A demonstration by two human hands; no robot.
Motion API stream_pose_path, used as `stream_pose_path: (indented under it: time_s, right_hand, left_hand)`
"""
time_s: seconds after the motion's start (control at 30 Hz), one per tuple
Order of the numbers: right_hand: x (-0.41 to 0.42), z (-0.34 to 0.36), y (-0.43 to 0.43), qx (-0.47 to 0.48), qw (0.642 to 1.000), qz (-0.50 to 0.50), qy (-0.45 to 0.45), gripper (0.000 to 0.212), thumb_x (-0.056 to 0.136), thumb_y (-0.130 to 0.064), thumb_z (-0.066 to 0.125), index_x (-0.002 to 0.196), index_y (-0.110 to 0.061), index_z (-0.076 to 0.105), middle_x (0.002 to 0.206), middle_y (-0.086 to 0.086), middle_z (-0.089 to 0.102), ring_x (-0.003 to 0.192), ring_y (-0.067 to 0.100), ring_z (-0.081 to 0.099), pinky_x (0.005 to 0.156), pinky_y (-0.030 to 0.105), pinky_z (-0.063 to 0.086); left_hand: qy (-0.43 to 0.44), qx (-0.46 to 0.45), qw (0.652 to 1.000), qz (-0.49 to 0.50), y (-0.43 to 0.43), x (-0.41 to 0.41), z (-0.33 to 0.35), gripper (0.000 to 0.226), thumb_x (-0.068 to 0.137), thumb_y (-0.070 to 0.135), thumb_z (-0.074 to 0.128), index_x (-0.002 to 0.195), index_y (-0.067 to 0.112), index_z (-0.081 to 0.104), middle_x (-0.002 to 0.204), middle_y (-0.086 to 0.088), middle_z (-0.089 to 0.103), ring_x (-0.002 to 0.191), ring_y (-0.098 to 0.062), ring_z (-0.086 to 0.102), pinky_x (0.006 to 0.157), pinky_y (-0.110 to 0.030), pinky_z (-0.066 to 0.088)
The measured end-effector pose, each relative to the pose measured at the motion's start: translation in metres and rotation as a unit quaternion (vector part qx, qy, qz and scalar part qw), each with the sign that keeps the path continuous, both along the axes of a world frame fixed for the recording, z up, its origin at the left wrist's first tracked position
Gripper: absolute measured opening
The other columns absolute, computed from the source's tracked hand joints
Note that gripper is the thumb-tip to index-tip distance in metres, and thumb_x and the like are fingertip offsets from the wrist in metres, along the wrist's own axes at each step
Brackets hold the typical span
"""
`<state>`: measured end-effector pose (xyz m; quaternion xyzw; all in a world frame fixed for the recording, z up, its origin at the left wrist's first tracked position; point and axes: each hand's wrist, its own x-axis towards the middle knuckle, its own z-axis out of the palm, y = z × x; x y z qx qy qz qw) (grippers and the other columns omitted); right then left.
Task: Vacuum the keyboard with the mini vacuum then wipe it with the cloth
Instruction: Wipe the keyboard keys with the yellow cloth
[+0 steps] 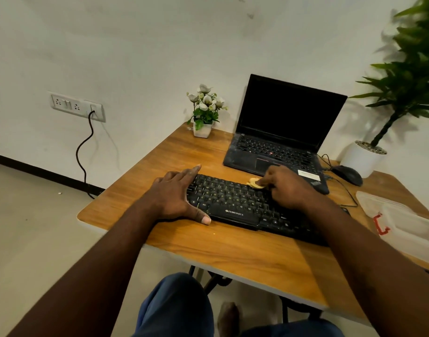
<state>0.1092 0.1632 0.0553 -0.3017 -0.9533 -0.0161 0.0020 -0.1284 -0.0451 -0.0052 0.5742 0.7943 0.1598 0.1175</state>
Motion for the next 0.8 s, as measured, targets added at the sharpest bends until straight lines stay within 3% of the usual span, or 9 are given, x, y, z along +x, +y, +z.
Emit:
stream_pose_path:
  time_s: [0.27,0.37,0.53,0.8]
  right_hand:
    - [0.038,0.005,-0.003,0.06,0.994,-0.088,-0.009,0.043,0.096,-0.017,0.061,0.136,-0.033,0.064,0.129,-0.001,0.054,0.127,0.022,0.045,0.101,0.044,0.049]
    - [0.028,-0.002,-0.02,0.048,0.995,-0.073,0.039,0.045,0.097,-0.015,0.06,0.139,-0.031,0.062,0.127,0.001,0.053,0.124,0.023,0.045,0.1,0.04,0.048]
    - [-0.016,-0.011,-0.047,0.007,0.993,-0.009,0.115,0.044,0.098,-0.01,0.057,0.136,-0.03,0.065,0.114,-0.004,0.05,0.115,0.019,0.044,0.094,0.035,0.045]
    - [-0.098,-0.007,-0.07,-0.01,0.99,0.028,0.139,0.035,0.094,-0.013,0.062,0.121,-0.032,0.074,0.116,0.002,0.059,0.12,0.027,0.052,0.095,0.04,0.052]
  left_hand:
    - [0.0,-0.015,1.0,-0.007,0.001,0.003,0.001,0.156,0.028,0.111,0.045,0.159,0.05,-0.015,0.174,0.006,0.001,0.156,-0.028,0.008,0.121,-0.059,0.015]
    - [-0.003,0.005,1.0,-0.012,0.001,0.012,-0.001,0.151,0.036,0.107,0.054,0.156,0.053,-0.019,0.174,0.004,-0.006,0.157,-0.029,0.006,0.122,-0.059,0.013]
    - [-0.037,0.04,0.999,-0.007,0.0,0.013,-0.002,0.153,0.043,0.098,0.067,0.158,0.048,-0.019,0.174,0.002,0.005,0.156,-0.031,0.018,0.123,-0.056,0.017]
    - [-0.046,0.042,0.998,-0.011,-0.002,0.012,0.001,0.156,0.046,0.09,0.076,0.158,0.045,-0.022,0.174,0.002,0.011,0.156,-0.03,0.018,0.123,-0.054,0.018]
